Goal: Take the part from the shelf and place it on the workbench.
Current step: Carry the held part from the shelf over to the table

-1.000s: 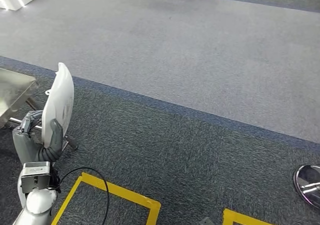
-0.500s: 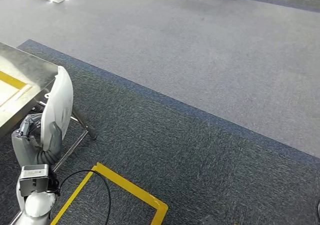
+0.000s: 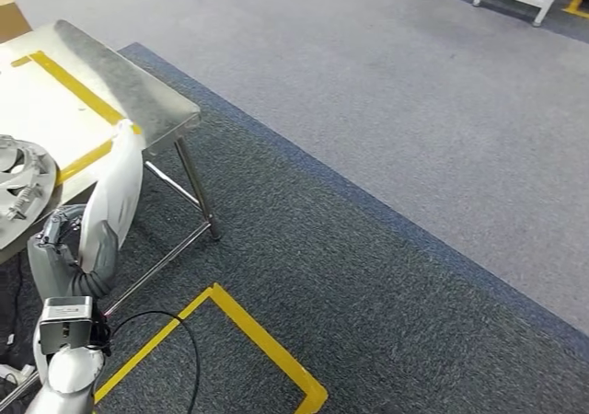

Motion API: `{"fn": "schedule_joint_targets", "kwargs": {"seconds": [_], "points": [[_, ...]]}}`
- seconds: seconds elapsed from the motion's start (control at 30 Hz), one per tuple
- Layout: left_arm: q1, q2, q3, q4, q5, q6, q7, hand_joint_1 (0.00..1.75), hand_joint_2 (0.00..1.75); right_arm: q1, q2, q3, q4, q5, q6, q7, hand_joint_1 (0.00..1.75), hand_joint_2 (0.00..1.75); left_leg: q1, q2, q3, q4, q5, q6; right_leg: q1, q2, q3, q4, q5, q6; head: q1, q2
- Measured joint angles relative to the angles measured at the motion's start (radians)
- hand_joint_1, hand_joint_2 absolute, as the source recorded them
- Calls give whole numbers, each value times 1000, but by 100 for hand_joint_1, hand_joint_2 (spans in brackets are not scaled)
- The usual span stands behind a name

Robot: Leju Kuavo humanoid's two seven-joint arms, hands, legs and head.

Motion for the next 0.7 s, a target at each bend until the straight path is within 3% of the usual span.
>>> {"fn": "schedule_joint_targets", "kwargs": {"seconds": [0.07,0.13,0.17,0.2,0.27,0.33,0.4,0.43,0.5,0.53,0.6,0.63,0.7], "points": [[-1,0,0,1,0,-2,0,175,175,0,-1,0,1,0,4,1,0,175,1,-25,-6,8,-4,-10,-7,54,45,-108,45,-2,0,0],[1,0,0,3,1,-4,0,175,175,1,-1,0,1,1,6,4,0,175,4,-49,-14,11,-2,-23,-8,77,62,-133,42,-7,-1,0],[3,1,0,4,1,-4,0,175,175,1,0,0,1,1,6,5,0,175,7,-62,-17,10,0,-29,-7,65,66,-135,42,-12,-1,0],[5,2,1,4,1,-4,0,175,175,2,0,0,1,2,6,7,0,175,7,-57,-18,12,-1,-35,-7,51,70,-139,43,-18,-1,0],[6,3,1,6,1,-5,0,175,175,2,2,0,1,2,6,9,0,175,5,-7,-39,57,-28,-46,-9,22,79,-146,43,-31,-7,0],[6,3,1,8,1,-5,0,175,175,5,2,0,1,4,7,10,0,175,6,53,-95,176,-84,-56,-7,-10,86,-148,37,-40,-12,0],[8,2,0,11,1,-5,0,175,175,8,2,0,1,5,7,12,0,175,12,66,-146,279,-115,-62,-5,-43,92,-148,31,-43,-12,0],[9,2,0,13,1,-5,0,175,175,9,2,0,1,6,7,13,0,175,13,68,-149,282,-103,-63,-5,-58,95,-148,28,-42,-12,0],[10,3,0,15,1,-5,0,175,175,8,3,0,1,7,7,13,0,175,12,87,-99,180,-36,-57,-4,-85,106,-148,19,-39,-12,0],[10,3,0,16,1,-5,0,175,175,8,4,0,1,7,7,13,0,175,5,115,-64,113,-10,-50,-2,-97,112,-148,15,-36,-12,0],[9,3,0,16,0,-6,-1,175,175,7,5,0,1,8,7,13,0,175,-9,160,-23,26,9,-35,4,-119,120,-148,6,-26,-12,0],[9,4,0,16,0,-6,-1,175,175,6,6,0,2,8,7,13,0,175,-15,167,-21,18,3,-29,7,-131,122,-149,2,-21,-11,0],[10,5,0,16,0,-6,-2,175,175,2,6,0,2,8,7,14,0,175,-13,143,-21,9,4,-18,7,-148,129,-152,-5,-10,-9,0]]}}
